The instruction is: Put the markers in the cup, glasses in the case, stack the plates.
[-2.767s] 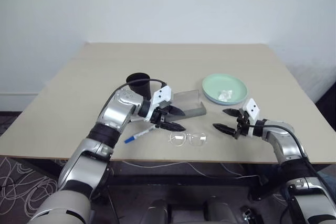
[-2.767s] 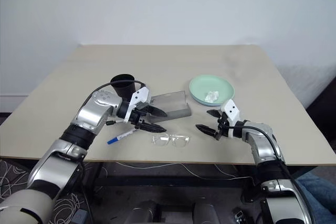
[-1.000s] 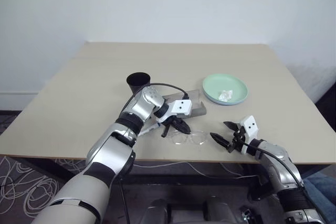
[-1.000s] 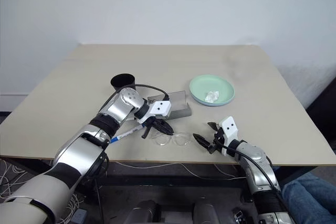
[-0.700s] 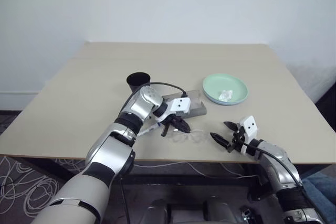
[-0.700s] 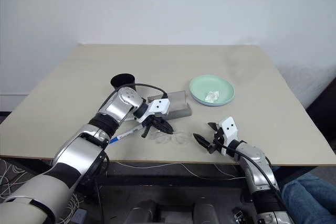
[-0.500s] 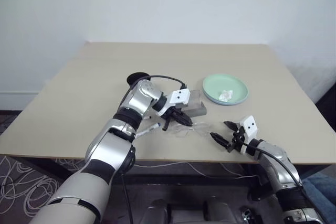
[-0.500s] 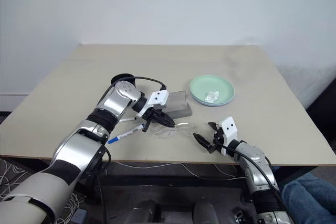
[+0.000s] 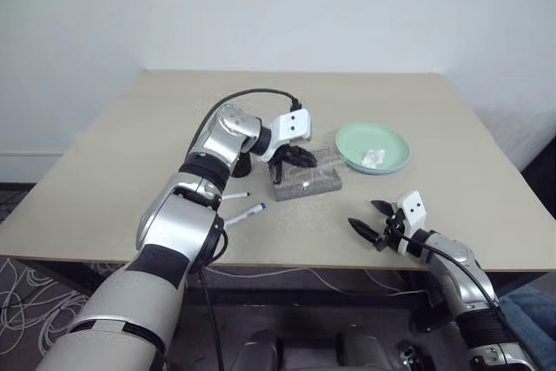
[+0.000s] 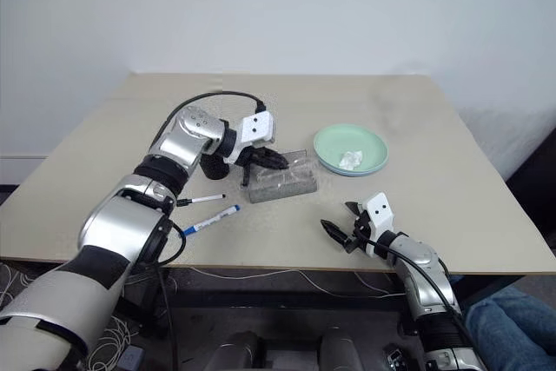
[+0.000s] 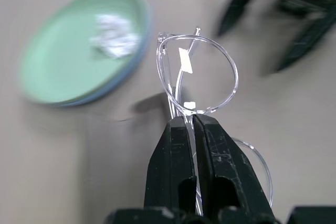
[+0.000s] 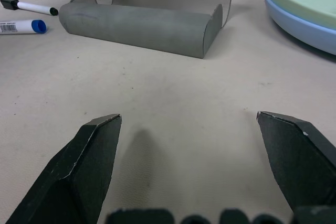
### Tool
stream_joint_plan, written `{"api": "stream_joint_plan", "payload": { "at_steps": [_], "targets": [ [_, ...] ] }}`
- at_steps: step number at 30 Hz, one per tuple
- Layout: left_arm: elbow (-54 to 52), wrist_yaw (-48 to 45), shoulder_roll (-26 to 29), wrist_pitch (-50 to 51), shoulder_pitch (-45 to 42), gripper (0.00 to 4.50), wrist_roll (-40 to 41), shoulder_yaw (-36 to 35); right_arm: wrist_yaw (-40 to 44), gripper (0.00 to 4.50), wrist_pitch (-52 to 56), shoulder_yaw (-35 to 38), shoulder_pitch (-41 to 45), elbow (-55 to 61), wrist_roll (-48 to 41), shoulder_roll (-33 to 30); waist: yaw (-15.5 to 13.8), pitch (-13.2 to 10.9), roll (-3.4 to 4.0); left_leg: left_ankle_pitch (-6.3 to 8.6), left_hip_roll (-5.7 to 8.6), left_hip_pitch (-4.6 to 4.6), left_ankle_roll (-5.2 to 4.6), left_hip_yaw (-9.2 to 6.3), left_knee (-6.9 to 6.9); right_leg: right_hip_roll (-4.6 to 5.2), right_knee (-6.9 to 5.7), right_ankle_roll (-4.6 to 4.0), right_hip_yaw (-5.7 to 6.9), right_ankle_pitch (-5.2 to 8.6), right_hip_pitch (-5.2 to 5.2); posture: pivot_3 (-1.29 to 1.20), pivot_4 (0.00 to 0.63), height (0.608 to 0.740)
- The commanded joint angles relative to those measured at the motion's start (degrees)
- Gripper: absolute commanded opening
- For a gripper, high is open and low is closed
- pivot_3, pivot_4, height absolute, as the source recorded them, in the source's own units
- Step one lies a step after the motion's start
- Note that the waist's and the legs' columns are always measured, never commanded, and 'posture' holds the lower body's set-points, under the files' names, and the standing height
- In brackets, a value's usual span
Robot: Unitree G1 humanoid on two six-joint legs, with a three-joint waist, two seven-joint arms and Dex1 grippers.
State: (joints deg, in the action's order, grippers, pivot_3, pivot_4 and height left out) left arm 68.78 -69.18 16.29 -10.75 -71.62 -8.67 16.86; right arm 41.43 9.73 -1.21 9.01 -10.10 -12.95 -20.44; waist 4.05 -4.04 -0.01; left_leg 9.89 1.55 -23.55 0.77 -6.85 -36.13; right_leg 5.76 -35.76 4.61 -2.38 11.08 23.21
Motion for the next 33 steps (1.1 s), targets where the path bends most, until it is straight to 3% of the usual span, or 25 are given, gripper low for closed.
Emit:
{"api": "stream_joint_plan", "payload": {
  "at_steps": [1,12,21,27,33],
  "targets": [
    [2.0,6.3,0.4,-2.3,-3.2,0.02,-2.6,-0.3,0.0,4.50,-1.1,0.3,1.7,0.6,-0.2,0.1,0.0,0.0,-0.01,0.00,0.00,0.00,0.00,0.00,0.00,0.00,0.00,0.00,0.00,0.00,-0.01,0.00,0.000,0.740],
    [6.1,21.7,-3.1,-7.4,-0.9,0.02,-13.9,5.5,-1.3,4.50,-0.9,0.3,0.7,1.7,-0.2,0.9,0.0,0.0,-0.03,0.00,0.02,0.00,0.00,0.01,0.00,0.01,0.01,0.05,0.00,-0.03,-0.02,0.00,0.000,0.740],
    [7.3,27.4,-5.0,-8.2,1.5,0.02,-18.1,7.3,-2.6,4.50,-0.3,0.3,-1.0,3.7,-0.3,1.3,0.0,0.0,-0.04,0.01,0.02,0.00,0.01,0.00,0.00,0.00,0.00,0.06,0.00,-0.03,-0.01,0.00,0.000,0.740],
    [7.5,25.6,-5.3,-8.0,3.1,0.02,-18.3,7.2,-3.1,4.50,-0.1,0.1,-1.2,4.2,-0.4,1.5,0.0,0.0,-0.05,0.05,0.02,0.00,0.08,0.01,0.00,0.01,0.00,0.06,0.00,-0.04,-0.01,0.00,0.000,0.740],
    [7.2,16.1,-5.5,-5.0,3.8,0.02,-14.1,3.4,-3.1,4.50,0.1,-0.1,-0.8,4.0,-0.3,1.6,0.0,0.0,-0.05,0.04,0.02,0.00,0.07,0.01,0.00,0.01,0.00,0.06,0.01,-0.03,-0.02,0.00,0.000,0.740]
  ]
}}
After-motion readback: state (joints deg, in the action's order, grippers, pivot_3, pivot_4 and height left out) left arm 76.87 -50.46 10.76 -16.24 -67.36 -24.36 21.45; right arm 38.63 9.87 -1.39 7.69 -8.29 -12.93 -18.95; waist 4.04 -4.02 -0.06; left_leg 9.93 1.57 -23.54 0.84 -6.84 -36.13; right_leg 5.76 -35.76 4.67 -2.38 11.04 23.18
